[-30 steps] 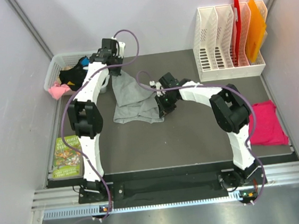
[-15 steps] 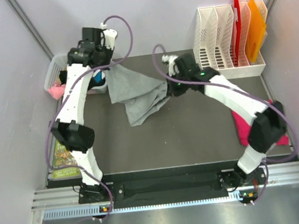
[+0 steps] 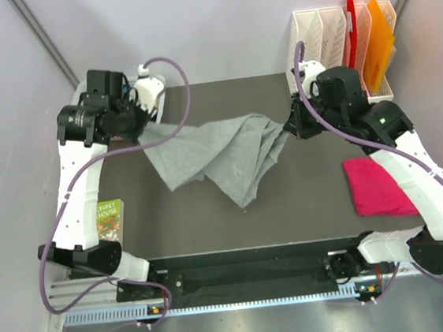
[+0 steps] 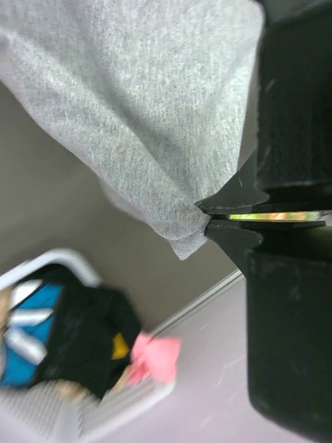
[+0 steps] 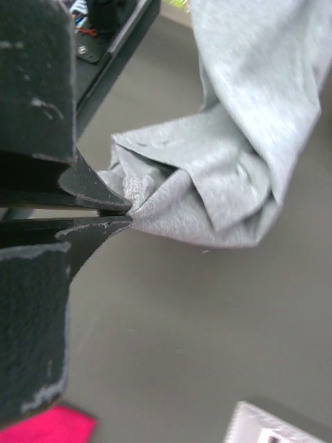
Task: Fold and stack the t-shirts
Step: Flatten out the tshirt
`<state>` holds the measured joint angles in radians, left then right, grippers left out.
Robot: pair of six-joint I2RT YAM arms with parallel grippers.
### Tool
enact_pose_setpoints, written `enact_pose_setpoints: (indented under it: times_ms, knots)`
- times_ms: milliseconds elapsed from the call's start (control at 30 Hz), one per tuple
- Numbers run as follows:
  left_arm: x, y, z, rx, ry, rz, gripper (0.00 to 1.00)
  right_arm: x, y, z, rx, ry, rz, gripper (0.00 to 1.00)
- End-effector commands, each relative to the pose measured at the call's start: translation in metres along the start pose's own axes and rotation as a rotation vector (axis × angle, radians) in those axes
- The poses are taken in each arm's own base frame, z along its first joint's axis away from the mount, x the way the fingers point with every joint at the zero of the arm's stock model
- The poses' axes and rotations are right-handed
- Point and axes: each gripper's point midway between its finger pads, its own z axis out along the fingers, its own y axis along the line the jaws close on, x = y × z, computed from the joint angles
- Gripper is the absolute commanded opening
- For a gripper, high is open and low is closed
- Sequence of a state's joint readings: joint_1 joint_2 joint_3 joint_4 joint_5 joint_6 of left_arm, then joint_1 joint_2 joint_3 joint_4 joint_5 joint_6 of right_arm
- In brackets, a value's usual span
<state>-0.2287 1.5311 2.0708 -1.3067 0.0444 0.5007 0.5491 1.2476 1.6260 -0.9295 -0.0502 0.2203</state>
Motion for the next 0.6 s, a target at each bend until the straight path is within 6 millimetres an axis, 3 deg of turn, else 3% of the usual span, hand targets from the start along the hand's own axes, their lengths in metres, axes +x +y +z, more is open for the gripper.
enact_pose_setpoints:
  times_ms: [0, 67, 100, 167, 200, 267, 300, 367, 433, 500, 567]
  knots:
    - [0.081, -0.049, -0.011, 0.192, 0.247, 0.042, 0.0, 0.017, -0.022, -0.023, 0.094, 0.055, 0.048, 0.0]
    - [0.094, -0.067, 0.001, 0.281, 0.285, 0.031, 0.0, 0.026, -0.039, -0.017, 0.141, 0.085, 0.077, 0.0]
    - [0.116, -0.082, 0.016, 0.352, 0.37, 0.016, 0.0, 0.036, -0.048, -0.009, 0.162, 0.117, 0.091, 0.0]
    - [0.136, -0.104, 0.03, 0.462, 0.442, -0.014, 0.0, 0.047, -0.07, 0.004, 0.219, 0.157, 0.134, 0.0]
    - [0.16, -0.119, 0.043, 0.536, 0.539, -0.024, 0.0, 0.055, -0.078, 0.013, 0.23, 0.178, 0.15, 0.0]
    - [0.182, -0.134, 0.055, 0.617, 0.643, -0.045, 0.0, 0.066, -0.096, 0.03, 0.265, 0.211, 0.18, 0.0]
    - [0.204, -0.144, 0.068, 0.682, 0.742, -0.053, 0.0, 0.076, -0.104, 0.039, 0.281, 0.232, 0.189, 0.0]
    - [0.221, -0.152, 0.081, 0.737, 0.818, -0.054, 0.0, 0.08, -0.119, 0.06, 0.307, 0.237, 0.208, 0.0]
    - [0.233, -0.152, 0.113, 0.735, 0.862, -0.048, 0.0, 0.088, -0.134, 0.081, 0.346, 0.256, 0.208, 0.0]
    - [0.235, -0.136, 0.148, 0.637, 0.892, -0.038, 0.0, 0.088, -0.144, 0.093, 0.373, 0.267, 0.199, 0.0]
    - [0.217, -0.11, 0.186, 0.513, 0.82, -0.019, 0.04, 0.084, -0.153, 0.107, 0.388, 0.28, 0.188, 0.0]
